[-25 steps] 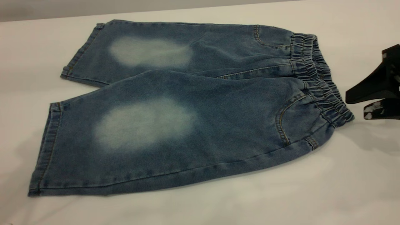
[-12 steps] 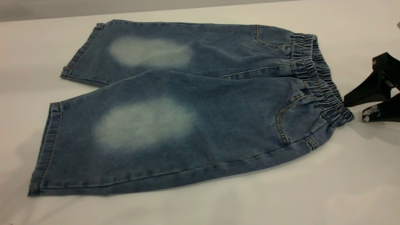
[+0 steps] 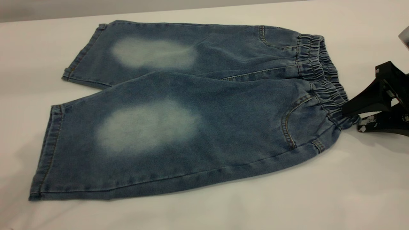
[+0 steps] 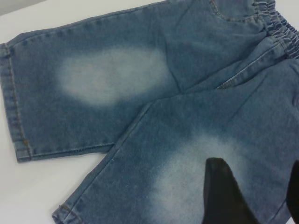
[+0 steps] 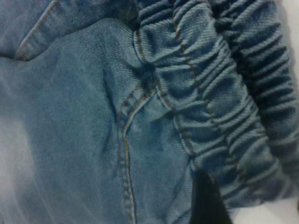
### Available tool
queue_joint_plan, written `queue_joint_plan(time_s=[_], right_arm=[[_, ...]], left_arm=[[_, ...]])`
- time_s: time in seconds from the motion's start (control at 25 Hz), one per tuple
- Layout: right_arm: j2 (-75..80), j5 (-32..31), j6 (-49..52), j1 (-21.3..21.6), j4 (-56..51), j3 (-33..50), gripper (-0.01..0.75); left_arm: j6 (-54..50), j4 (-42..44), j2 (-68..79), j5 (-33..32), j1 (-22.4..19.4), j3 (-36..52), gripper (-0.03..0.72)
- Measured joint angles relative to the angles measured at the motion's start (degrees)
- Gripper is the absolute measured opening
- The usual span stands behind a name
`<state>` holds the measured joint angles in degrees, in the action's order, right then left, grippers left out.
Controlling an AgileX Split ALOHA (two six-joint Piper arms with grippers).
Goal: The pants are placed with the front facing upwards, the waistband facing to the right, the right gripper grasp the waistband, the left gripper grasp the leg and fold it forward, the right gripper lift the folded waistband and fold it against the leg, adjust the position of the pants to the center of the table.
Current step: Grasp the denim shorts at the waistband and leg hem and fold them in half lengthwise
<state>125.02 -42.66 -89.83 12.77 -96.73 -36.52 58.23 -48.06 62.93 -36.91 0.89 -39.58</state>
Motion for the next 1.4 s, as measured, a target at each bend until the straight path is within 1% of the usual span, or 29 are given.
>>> queue_joint_plan(time_s=[0.28, 0.56, 0.88, 1.0, 1.12, 1.2, 1.36, 1.4], right_arm=[[0.33, -0.77, -0.04, 0.00, -2.86, 0.00, 0.344], [0.50, -6.39, -0.24, 0.00, -2.40, 0.05, 0.351], [3.61, -7.94, -0.19, 0.00, -3.27, 0.05, 0.346], [3.74, -8.01, -0.09, 0.00, -3.27, 0.00, 0.311], [3.76, -8.75, -0.09, 0.00, -3.19, -0.62, 0.246], [3.76, -9.56, -0.09, 0.00, -2.97, -1.14, 0.184], [3.76, -11.46, -0.09, 0.00, -3.11, -2.26, 0.062], [3.76, -11.77, -0.09, 0.00, -3.20, -2.25, 0.045]], left_arm=[[0.00, 0.00, 0.00, 0.00, 0.00, 0.00, 0.316], [0.00, 0.00, 0.00, -0.03, 0.00, 0.00, 0.316], [0.26, 0.12, 0.00, -0.03, 0.00, 0.00, 0.316], [0.26, 1.56, 0.00, -0.30, 0.00, 0.00, 0.316], [-0.43, 5.32, 0.00, -2.24, 0.00, 0.00, 0.316], [-1.27, 7.67, 0.00, -3.52, 0.00, 0.00, 0.316], [-3.45, 12.60, -0.02, -3.36, 0.00, 1.39, 0.316], [-4.07, 14.12, -0.02, -3.36, 0.00, 2.19, 0.316]])
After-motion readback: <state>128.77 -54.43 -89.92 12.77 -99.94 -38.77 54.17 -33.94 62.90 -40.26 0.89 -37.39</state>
